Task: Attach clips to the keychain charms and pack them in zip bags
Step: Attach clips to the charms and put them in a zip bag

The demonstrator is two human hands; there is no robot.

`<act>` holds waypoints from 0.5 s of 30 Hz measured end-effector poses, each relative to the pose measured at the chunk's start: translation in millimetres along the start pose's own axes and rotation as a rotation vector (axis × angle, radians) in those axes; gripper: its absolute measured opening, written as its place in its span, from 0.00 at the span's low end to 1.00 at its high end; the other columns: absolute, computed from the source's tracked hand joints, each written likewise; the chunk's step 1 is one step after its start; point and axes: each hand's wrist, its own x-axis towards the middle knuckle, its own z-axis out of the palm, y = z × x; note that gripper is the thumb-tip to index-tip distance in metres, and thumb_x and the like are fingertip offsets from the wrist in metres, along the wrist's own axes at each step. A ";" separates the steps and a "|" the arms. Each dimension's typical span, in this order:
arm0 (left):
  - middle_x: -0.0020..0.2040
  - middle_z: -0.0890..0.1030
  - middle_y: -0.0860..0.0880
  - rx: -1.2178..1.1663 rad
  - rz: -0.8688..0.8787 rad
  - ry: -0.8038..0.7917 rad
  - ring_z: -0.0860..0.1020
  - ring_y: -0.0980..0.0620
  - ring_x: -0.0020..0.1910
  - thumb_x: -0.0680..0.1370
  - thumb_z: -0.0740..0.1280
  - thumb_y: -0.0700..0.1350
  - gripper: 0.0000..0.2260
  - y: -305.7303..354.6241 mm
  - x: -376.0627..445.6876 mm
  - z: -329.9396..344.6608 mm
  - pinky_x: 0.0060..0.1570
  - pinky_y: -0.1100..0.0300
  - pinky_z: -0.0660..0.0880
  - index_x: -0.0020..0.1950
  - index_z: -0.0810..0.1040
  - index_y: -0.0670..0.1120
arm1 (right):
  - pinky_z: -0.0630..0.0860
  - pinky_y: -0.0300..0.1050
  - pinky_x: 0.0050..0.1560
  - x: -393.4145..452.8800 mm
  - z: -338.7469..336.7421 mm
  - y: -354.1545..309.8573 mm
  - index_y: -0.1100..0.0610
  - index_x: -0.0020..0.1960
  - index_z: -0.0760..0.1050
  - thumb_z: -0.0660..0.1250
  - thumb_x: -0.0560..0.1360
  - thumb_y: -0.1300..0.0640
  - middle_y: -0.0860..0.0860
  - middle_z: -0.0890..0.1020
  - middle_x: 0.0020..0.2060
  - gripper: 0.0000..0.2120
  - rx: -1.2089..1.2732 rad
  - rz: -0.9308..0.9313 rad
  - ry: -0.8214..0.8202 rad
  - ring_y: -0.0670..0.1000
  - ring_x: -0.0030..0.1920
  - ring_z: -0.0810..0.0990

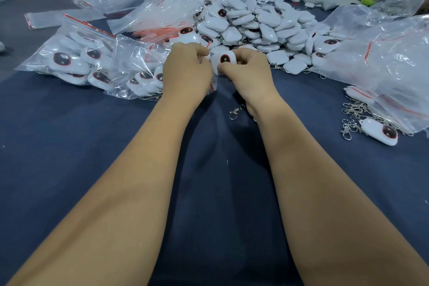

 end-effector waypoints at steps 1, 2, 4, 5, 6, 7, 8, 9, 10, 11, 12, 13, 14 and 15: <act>0.62 0.79 0.47 -0.008 -0.013 -0.002 0.77 0.51 0.58 0.78 0.60 0.40 0.16 0.7 -0.6 0.3 0.46 0.69 0.63 0.62 0.80 0.49 | 0.73 0.42 0.43 0.4 -0.3 0.0 0.58 0.45 0.80 0.69 0.71 0.65 0.48 0.77 0.34 0.05 0.013 -0.003 0.002 0.47 0.37 0.73; 0.61 0.80 0.47 -0.024 -0.026 -0.009 0.77 0.52 0.56 0.78 0.59 0.38 0.17 2.2 -1.9 0.4 0.45 0.70 0.64 0.62 0.80 0.49 | 0.73 0.43 0.43 0.6 -0.5 -0.3 0.57 0.44 0.80 0.68 0.71 0.65 0.49 0.78 0.35 0.05 0.034 -0.009 -0.003 0.47 0.38 0.74; 0.57 0.82 0.47 -0.083 -0.049 -0.030 0.78 0.54 0.52 0.77 0.58 0.37 0.18 4.9 -4.3 1.3 0.47 0.70 0.70 0.62 0.81 0.47 | 0.74 0.44 0.42 2.2 -0.2 -0.3 0.57 0.45 0.80 0.66 0.71 0.65 0.52 0.79 0.38 0.06 0.095 -0.003 -0.028 0.49 0.40 0.75; 0.59 0.81 0.46 -0.111 -0.063 -0.036 0.78 0.53 0.53 0.77 0.58 0.36 0.19 5.6 -4.7 2.0 0.53 0.67 0.73 0.64 0.80 0.47 | 0.75 0.42 0.40 2.9 0.3 -0.1 0.57 0.45 0.79 0.65 0.72 0.65 0.52 0.79 0.39 0.06 0.130 0.010 -0.041 0.49 0.40 0.76; 0.62 0.79 0.46 -0.131 -0.080 -0.042 0.78 0.51 0.55 0.77 0.58 0.37 0.19 5.9 -4.6 3.1 0.55 0.63 0.73 0.65 0.79 0.47 | 0.75 0.40 0.37 3.4 1.2 0.4 0.57 0.45 0.77 0.65 0.73 0.66 0.52 0.79 0.39 0.06 0.157 0.024 -0.049 0.50 0.40 0.77; 0.65 0.77 0.45 -0.141 -0.096 -0.046 0.77 0.52 0.55 0.78 0.58 0.37 0.19 5.7 -4.9 4.5 0.54 0.65 0.72 0.66 0.78 0.47 | 0.75 0.39 0.35 3.7 2.1 1.1 0.56 0.44 0.75 0.64 0.73 0.66 0.52 0.78 0.39 0.06 0.163 0.033 -0.045 0.50 0.40 0.76; 0.66 0.76 0.46 -0.143 -0.107 -0.050 0.76 0.54 0.53 0.78 0.58 0.37 0.19 5.2 -5.4 5.9 0.50 0.68 0.69 0.67 0.77 0.47 | 0.74 0.39 0.33 4.5 3.0 2.2 0.56 0.43 0.74 0.64 0.72 0.67 0.52 0.77 0.37 0.06 0.153 0.038 -0.032 0.50 0.38 0.75; 0.67 0.75 0.46 -0.140 -0.109 -0.052 0.75 0.54 0.53 0.78 0.59 0.38 0.19 5.2 -6.1 6.6 0.48 0.69 0.67 0.67 0.77 0.48 | 0.72 0.40 0.33 4.5 3.5 3.2 0.56 0.41 0.73 0.65 0.72 0.67 0.51 0.76 0.35 0.07 0.134 0.038 -0.017 0.50 0.36 0.73; 0.67 0.74 0.46 -0.138 -0.104 -0.051 0.76 0.54 0.54 0.79 0.58 0.39 0.18 5.2 -6.8 7.0 0.48 0.68 0.66 0.67 0.77 0.48 | 0.71 0.41 0.33 4.3 3.8 4.1 0.56 0.40 0.72 0.66 0.71 0.67 0.49 0.75 0.33 0.07 0.122 0.032 -0.011 0.49 0.35 0.72; 0.67 0.74 0.46 -0.138 -0.096 -0.049 0.76 0.52 0.55 0.79 0.58 0.39 0.18 5.2 -7.7 7.3 0.50 0.67 0.66 0.66 0.78 0.48 | 0.70 0.40 0.33 3.8 3.9 4.9 0.56 0.39 0.72 0.67 0.71 0.67 0.48 0.75 0.31 0.08 0.122 0.023 -0.018 0.48 0.33 0.71; 0.67 0.74 0.46 -0.139 -0.089 -0.052 0.76 0.51 0.57 0.79 0.58 0.40 0.17 5.0 -8.5 7.8 0.53 0.65 0.67 0.65 0.78 0.49 | 0.69 0.39 0.33 3.1 4.0 5.7 0.56 0.38 0.74 0.68 0.72 0.66 0.47 0.75 0.29 0.08 0.130 0.009 -0.041 0.46 0.31 0.71; 0.65 0.75 0.45 -0.142 -0.083 -0.066 0.77 0.49 0.58 0.79 0.58 0.41 0.16 4.6 -8.7 8.1 0.54 0.63 0.69 0.63 0.79 0.49 | 0.69 0.38 0.34 2.1 4.1 6.1 0.56 0.37 0.75 0.70 0.73 0.65 0.47 0.75 0.29 0.08 0.127 -0.009 -0.068 0.45 0.31 0.71; 0.61 0.77 0.44 -0.151 -0.079 -0.081 0.77 0.46 0.56 0.79 0.58 0.41 0.15 4.0 -8.2 8.8 0.54 0.60 0.71 0.60 0.81 0.48 | 0.67 0.38 0.33 1.1 4.7 6.0 0.56 0.36 0.76 0.70 0.74 0.63 0.47 0.74 0.28 0.09 0.113 -0.024 -0.088 0.44 0.30 0.70; 0.57 0.78 0.42 -0.161 -0.076 -0.091 0.78 0.44 0.54 0.79 0.58 0.42 0.13 3.5 -7.5 9.5 0.50 0.58 0.72 0.54 0.81 0.45 | 0.66 0.38 0.33 0.5 5.5 6.2 0.55 0.35 0.75 0.70 0.75 0.61 0.47 0.73 0.27 0.11 0.092 -0.035 -0.099 0.43 0.29 0.68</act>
